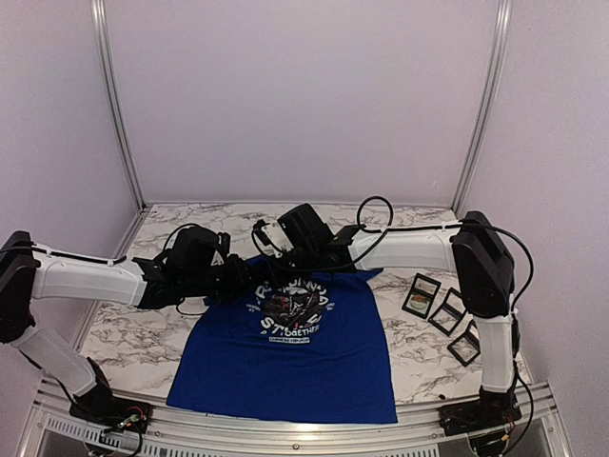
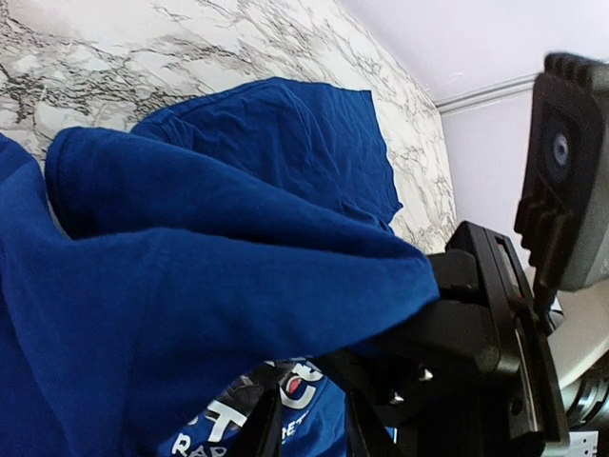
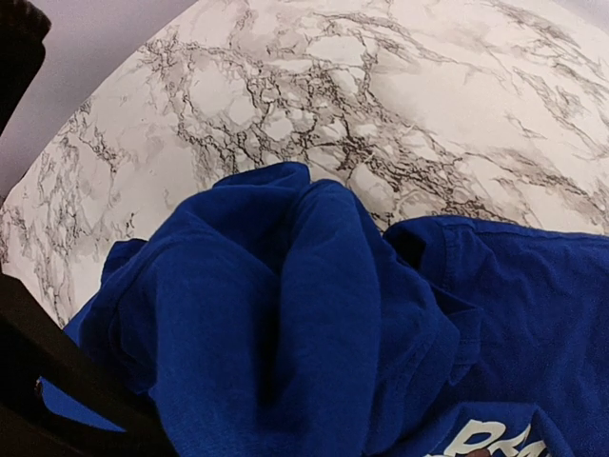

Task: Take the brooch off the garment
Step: Pick up the brooch from the crumpled clothing.

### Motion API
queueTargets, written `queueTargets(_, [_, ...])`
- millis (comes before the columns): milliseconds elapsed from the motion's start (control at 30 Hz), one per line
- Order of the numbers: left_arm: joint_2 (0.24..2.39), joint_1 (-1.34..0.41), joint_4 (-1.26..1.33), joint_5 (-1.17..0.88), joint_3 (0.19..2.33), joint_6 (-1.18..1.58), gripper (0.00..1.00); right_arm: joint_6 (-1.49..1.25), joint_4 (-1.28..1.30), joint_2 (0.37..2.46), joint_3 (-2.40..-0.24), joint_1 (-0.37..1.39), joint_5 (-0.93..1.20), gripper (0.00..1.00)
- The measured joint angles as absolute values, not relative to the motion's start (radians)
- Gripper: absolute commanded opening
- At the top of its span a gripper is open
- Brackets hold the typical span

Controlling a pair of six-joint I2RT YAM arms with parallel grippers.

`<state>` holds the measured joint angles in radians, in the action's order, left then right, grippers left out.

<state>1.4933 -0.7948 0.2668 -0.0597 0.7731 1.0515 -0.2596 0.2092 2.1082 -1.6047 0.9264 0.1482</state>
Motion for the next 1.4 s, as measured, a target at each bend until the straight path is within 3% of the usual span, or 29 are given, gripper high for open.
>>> queueTargets(1033, [1.522,-0.701,0.316,-0.1,0.768,1.024,0.63,-0.227,0.22,2.101,-1.604,0.958,0.102,0.0])
queueTargets(1400, [1.522,-0.71,0.279,-0.102,0.773,0.999,0.36,-0.228,0.226,2.101,-1.606,0.958,0.099,0.0])
